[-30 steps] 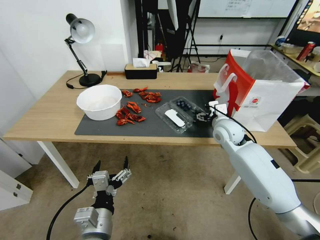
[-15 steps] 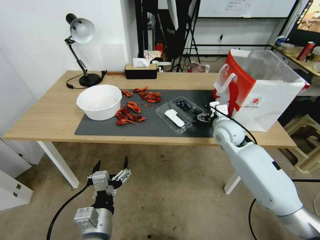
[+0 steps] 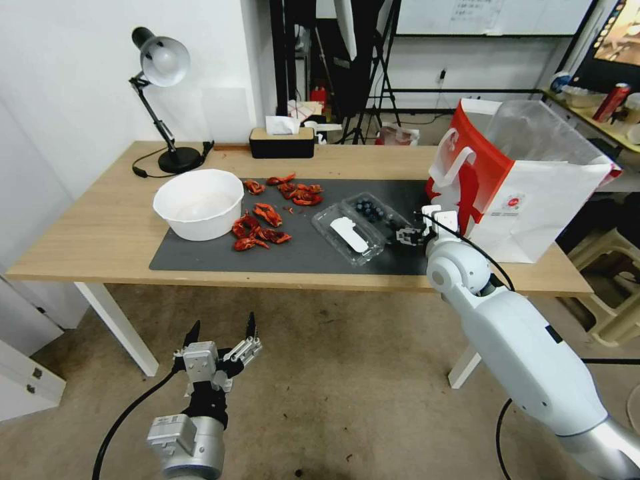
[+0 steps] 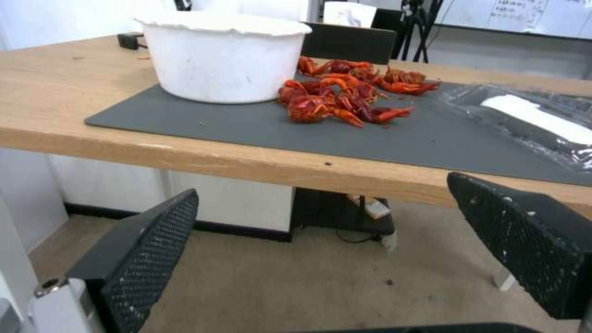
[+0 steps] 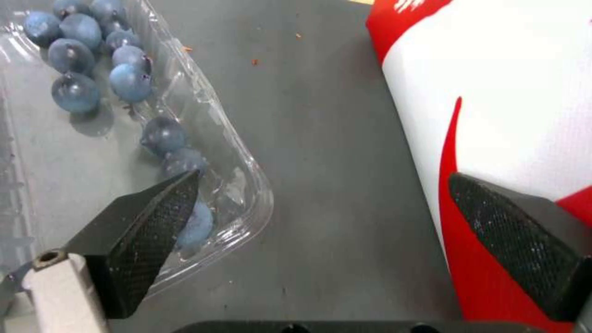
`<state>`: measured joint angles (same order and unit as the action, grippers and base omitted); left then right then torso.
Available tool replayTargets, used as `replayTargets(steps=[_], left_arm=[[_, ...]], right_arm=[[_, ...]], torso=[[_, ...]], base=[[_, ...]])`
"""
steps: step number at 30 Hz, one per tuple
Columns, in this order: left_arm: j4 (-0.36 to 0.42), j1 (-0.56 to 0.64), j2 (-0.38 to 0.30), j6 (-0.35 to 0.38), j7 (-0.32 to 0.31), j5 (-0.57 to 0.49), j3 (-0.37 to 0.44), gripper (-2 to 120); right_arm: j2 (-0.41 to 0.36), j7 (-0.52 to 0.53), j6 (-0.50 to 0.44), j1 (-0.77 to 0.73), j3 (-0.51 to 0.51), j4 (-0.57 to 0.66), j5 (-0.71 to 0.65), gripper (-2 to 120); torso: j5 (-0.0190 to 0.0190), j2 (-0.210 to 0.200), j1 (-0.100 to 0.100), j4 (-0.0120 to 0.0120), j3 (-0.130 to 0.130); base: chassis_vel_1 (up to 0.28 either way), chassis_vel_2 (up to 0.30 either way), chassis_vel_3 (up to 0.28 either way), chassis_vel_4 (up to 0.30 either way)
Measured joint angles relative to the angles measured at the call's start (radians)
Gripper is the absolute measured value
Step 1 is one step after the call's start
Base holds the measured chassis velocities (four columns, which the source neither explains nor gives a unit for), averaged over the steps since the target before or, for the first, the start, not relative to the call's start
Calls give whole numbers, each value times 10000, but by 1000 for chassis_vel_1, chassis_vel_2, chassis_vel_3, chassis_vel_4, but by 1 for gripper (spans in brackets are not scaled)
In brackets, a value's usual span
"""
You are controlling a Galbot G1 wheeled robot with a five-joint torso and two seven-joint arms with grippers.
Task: Close the takeout container lid, then place the container into the takeout bag.
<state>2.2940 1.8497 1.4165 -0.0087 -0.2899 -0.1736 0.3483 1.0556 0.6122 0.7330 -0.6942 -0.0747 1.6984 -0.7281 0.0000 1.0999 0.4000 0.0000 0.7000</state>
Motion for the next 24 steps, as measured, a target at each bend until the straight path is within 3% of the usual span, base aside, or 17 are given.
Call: replayTargets(steps=[24], left_arm=[[58,48,-1,-73,4,34,-60,100]], right_arm=[[-111,1041,4,-233,25,513,-1123,100]], torso=[[0,2,0,0,0]], base=[[0,0,0,0]])
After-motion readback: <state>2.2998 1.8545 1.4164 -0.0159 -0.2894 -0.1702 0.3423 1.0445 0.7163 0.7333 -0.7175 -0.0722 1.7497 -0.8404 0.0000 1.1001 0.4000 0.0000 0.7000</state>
